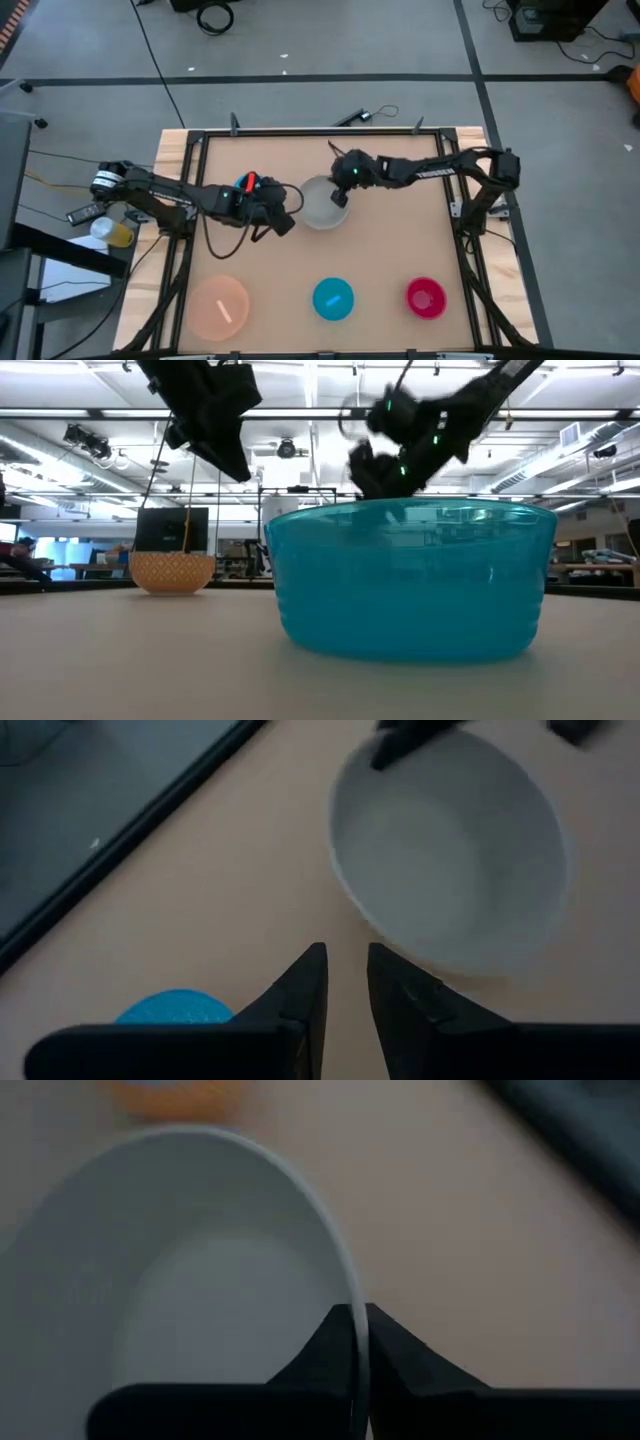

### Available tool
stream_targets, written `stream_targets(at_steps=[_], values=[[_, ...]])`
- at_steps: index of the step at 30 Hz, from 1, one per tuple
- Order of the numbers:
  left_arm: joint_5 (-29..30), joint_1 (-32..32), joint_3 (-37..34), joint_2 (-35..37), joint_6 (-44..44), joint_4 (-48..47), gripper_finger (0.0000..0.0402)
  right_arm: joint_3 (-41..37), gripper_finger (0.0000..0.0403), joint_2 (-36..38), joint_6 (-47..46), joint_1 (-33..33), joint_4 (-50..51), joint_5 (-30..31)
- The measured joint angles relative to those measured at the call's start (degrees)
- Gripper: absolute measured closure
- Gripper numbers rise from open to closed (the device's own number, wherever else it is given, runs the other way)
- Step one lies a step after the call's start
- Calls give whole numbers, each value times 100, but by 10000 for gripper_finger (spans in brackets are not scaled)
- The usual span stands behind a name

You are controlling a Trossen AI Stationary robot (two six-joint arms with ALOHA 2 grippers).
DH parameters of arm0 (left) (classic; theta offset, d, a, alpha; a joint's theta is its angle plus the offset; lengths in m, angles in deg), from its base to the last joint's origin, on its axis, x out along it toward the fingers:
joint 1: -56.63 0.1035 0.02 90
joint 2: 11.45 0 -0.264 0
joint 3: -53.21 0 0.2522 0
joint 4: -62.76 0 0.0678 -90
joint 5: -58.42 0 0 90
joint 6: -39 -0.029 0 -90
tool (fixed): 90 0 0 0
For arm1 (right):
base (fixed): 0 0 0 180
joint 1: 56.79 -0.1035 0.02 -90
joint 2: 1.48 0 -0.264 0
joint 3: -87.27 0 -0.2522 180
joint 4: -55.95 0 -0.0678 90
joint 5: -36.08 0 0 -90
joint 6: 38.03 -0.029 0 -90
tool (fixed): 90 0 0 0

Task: Nest bowls inside each other
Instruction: Stack the gray bowl on top of the orange bowl

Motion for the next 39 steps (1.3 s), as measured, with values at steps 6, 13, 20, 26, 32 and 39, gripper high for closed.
stream_targets(at_steps=[6,13,20,26,32,39], values=[[184,7,-2,-2,-149,118,321,-9,367,175,599,-807,-1155,889],[265,10,-2,9,-533,391,278,-31,389,165,1311,-1236,-1698,2031],[175,209,17,-7,-481,683,233,11,378,180,1443,-1320,-2115,1963],[-35,261,7,34,-780,975,225,-7,380,178,1500,-1232,-2040,2343],[-7,424,7,7,-792,1020,225,-7,380,172,1639,-1337,-2336,1943],[-433,577,9,-254,-884,900,262,-15,380,170,2259,-1609,-2514,2154]])
